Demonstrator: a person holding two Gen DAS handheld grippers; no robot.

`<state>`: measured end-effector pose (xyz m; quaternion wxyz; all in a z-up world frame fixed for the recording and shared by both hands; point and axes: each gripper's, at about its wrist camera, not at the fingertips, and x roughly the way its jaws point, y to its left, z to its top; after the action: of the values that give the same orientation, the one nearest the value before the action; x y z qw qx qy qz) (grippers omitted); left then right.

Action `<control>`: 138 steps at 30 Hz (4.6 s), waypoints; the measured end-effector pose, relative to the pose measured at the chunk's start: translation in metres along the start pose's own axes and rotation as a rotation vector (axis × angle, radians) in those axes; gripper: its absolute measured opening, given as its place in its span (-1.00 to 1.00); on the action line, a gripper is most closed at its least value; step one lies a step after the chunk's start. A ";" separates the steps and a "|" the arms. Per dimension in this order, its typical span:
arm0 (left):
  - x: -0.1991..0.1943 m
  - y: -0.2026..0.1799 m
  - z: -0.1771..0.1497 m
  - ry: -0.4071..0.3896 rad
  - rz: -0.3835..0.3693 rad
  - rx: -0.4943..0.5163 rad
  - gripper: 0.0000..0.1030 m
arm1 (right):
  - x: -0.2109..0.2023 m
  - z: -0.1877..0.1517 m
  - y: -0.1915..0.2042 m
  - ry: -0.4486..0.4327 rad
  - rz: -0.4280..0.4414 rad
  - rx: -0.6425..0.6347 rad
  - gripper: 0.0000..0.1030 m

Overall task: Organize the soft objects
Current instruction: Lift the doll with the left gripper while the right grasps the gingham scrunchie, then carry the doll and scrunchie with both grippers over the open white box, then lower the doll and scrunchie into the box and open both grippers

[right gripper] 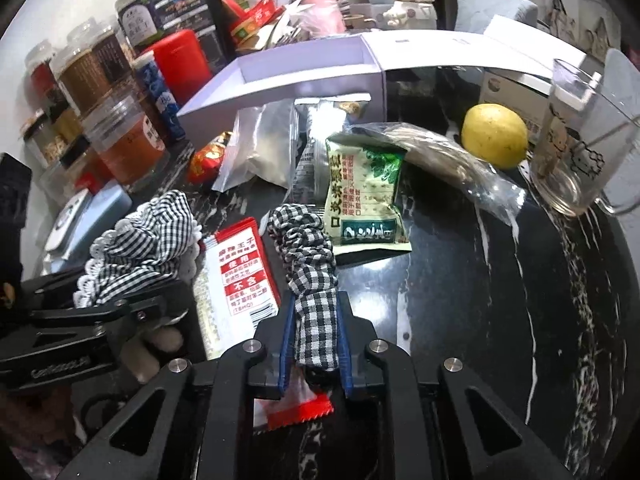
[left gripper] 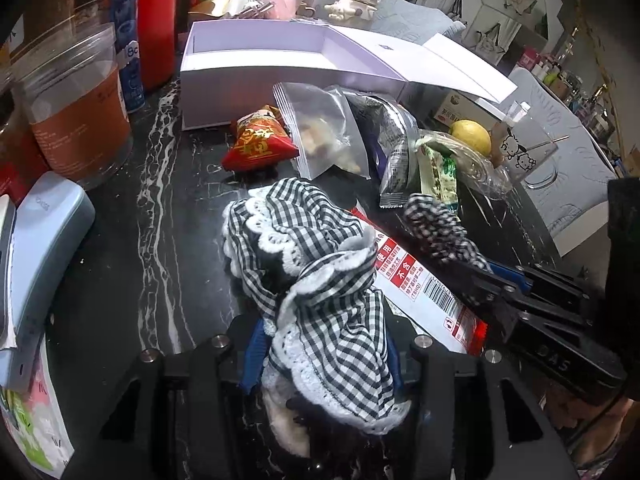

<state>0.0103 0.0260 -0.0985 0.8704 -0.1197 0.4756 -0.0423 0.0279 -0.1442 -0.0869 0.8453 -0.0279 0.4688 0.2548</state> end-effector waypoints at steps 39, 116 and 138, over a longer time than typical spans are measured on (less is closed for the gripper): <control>-0.076 -0.042 0.039 -0.222 -0.090 0.119 -0.09 | -0.085 0.024 0.032 -0.202 0.089 -0.111 -0.64; 0.106 0.060 0.283 -0.115 0.206 -0.053 -0.09 | 0.119 0.285 -0.030 -0.095 -0.034 -0.096 -0.60; 0.068 0.050 0.284 -0.172 0.268 -0.048 0.23 | 0.097 0.285 -0.029 -0.123 -0.077 -0.098 -0.37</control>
<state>0.2829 0.1097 -0.0194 0.9026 -0.0792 0.4120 0.0960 0.3049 -0.0482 -0.0109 0.8793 -0.0715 0.4013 0.2462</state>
